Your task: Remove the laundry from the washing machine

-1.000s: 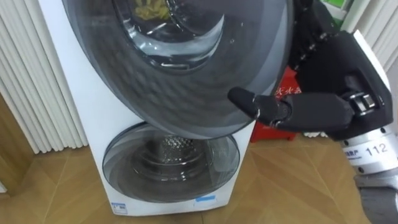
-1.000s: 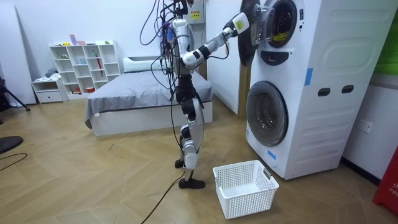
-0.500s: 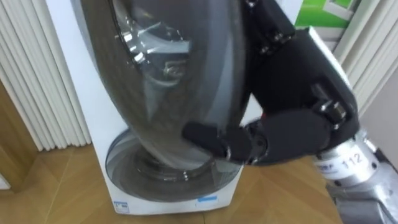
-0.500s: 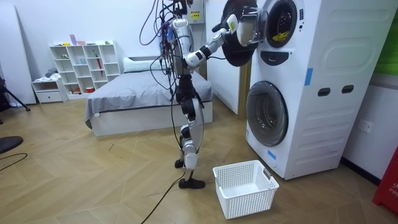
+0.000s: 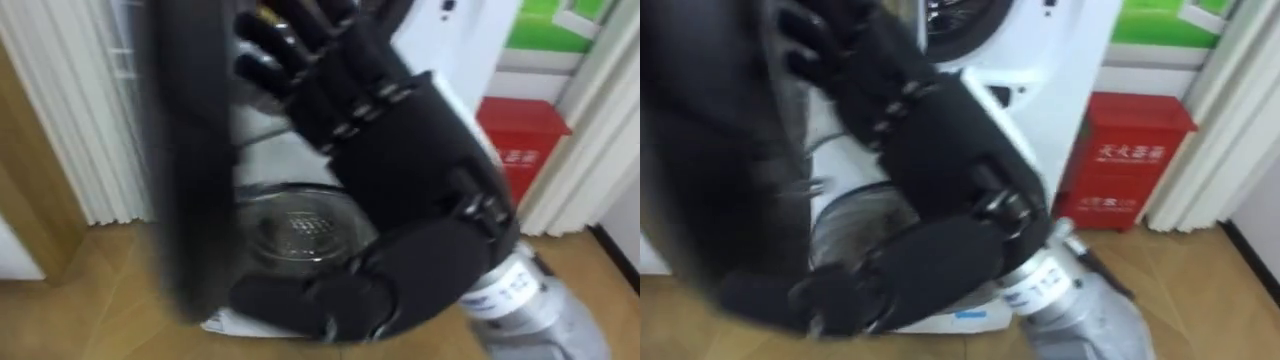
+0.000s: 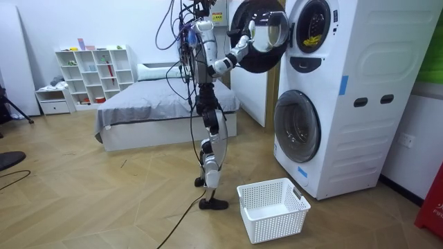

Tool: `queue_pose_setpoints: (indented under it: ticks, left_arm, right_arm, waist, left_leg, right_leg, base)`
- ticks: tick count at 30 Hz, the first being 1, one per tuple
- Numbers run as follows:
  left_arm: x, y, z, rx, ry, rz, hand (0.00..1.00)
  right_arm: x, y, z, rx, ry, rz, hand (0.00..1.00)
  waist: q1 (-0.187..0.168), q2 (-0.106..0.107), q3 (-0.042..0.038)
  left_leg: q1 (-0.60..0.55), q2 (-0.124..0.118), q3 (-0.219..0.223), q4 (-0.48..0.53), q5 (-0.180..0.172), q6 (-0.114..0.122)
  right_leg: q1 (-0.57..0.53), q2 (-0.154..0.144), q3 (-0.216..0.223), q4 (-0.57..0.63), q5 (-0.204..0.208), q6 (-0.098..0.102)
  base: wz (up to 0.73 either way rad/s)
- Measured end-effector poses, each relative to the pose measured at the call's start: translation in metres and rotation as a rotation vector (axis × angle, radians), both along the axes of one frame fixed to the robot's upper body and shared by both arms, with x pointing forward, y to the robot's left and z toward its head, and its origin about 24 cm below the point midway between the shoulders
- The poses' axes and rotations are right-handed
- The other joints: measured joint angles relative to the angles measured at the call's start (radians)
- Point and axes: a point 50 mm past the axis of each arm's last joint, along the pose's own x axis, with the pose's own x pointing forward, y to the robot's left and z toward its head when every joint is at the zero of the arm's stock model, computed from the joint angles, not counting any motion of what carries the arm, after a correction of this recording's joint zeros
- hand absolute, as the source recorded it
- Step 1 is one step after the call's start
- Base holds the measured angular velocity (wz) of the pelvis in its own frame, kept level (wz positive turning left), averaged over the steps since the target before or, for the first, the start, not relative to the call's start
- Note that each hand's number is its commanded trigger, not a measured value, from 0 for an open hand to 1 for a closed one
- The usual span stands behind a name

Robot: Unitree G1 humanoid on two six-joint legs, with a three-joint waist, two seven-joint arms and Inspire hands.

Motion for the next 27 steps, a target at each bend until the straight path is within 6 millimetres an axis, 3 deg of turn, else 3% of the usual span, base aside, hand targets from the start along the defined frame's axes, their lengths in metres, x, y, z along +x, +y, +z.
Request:
queue_pose_setpoints:
  ticks: [4, 10, 18, 27]
  left_arm:
    - [0.005, 0.000, 0.001, 0.000, -0.012, -0.004, 0.00]
    - [0.001, 0.000, -0.001, 0.001, 0.010, 0.001, 0.00]
    - [0.014, -0.004, 0.001, -0.013, -0.024, -0.009, 0.00]
    - [0.016, -0.004, 0.002, -0.009, -0.034, -0.011, 0.00]
  right_arm:
    - [-0.003, 0.017, -0.018, -0.117, 0.062, 0.095, 0.00]
    - [0.002, 0.022, -0.014, -0.156, 0.016, 0.111, 0.00]
    - [0.009, 0.029, -0.022, -0.216, 0.024, 0.099, 0.00]
    - [0.010, 0.031, -0.024, -0.232, 0.038, 0.076, 0.00]
  waist:
    - [0.040, -0.013, 0.0051]
    - [0.060, -0.009, 0.0081]
    - [0.082, 0.001, 0.0148]
    - [0.076, -0.001, 0.0132]
  left_leg:
    - [-0.018, -0.008, -0.044, 0.008, -0.002, 0.002]
    - [-0.034, -0.014, -0.092, 0.009, -0.002, 0.003]
    - [-0.037, -0.015, -0.097, 0.006, -0.002, 0.003]
    - [-0.040, -0.015, -0.098, 0.003, -0.002, 0.003]
  right_leg:
    - [0.015, -0.006, -0.033, -0.014, -0.004, 0.005]
    - [0.019, -0.009, -0.051, -0.011, -0.005, 0.008]
    - [0.018, -0.008, -0.051, -0.012, -0.005, 0.008]
    - [0.016, -0.008, -0.053, -0.011, -0.005, 0.008]
  base:
    - [0.29]
    - [0.25]
    - [0.02]
    - [0.00]
